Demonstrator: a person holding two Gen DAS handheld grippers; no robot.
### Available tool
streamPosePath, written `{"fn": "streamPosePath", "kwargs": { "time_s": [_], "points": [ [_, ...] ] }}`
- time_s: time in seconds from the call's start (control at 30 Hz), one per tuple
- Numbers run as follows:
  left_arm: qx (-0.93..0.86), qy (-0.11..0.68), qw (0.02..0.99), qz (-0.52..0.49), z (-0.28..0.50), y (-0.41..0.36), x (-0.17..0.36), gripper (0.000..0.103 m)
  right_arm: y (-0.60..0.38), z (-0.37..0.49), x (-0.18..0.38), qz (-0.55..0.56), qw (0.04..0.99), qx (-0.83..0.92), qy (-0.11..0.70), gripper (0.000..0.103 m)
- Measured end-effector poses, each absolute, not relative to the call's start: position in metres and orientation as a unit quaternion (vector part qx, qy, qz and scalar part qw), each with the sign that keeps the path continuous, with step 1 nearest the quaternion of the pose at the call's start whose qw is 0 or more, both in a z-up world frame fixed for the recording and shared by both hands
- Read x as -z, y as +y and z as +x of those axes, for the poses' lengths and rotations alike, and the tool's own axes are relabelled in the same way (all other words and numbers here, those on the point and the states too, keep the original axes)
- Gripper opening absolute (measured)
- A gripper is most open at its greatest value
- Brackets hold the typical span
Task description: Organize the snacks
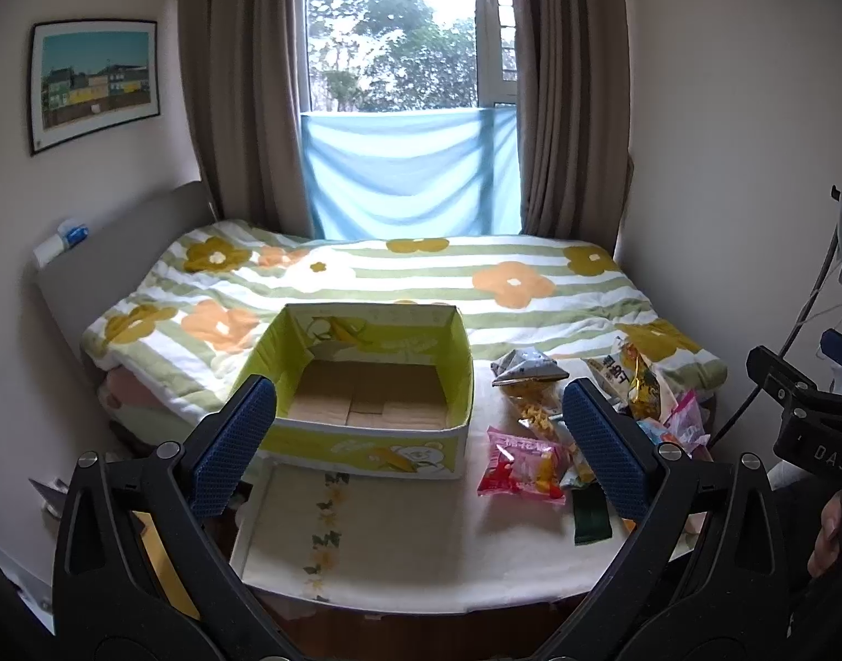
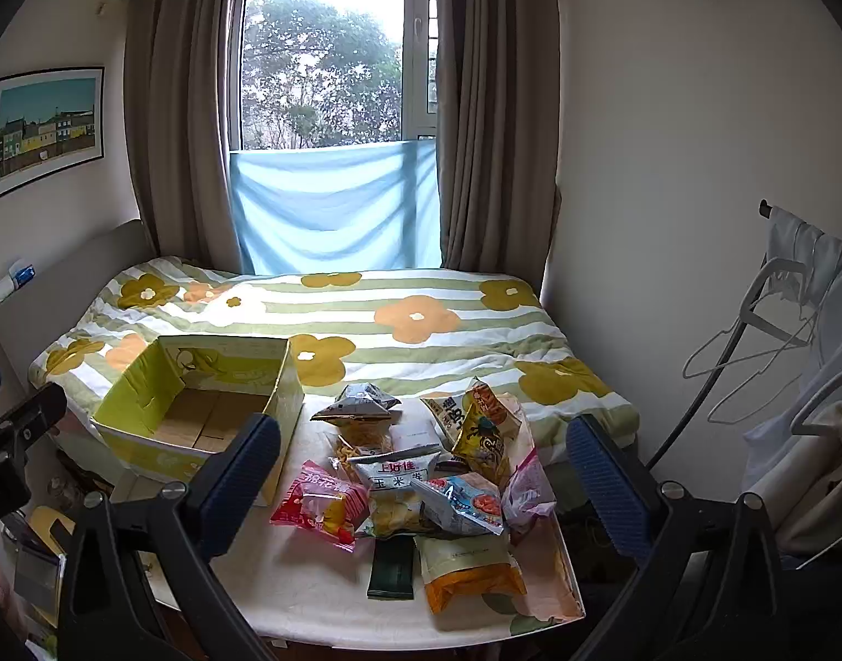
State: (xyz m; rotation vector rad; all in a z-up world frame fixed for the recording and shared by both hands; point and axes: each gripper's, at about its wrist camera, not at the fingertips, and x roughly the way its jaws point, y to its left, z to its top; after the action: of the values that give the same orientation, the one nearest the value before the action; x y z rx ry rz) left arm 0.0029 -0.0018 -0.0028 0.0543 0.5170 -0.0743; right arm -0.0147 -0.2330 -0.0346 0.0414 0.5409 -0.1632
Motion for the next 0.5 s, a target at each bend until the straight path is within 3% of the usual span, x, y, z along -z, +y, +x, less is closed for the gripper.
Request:
{"fn": "streamPosePath", "kwargs": {
  "time_s": [0.5],
  "points": [
    [0.018,0.246,0.968,0.038,0.0025,-0.0081,0.0042,0.103,-0.2326,-0.0122,0.0362,0.021,0.96,0.08,0.269,0.103]
  ]
}}
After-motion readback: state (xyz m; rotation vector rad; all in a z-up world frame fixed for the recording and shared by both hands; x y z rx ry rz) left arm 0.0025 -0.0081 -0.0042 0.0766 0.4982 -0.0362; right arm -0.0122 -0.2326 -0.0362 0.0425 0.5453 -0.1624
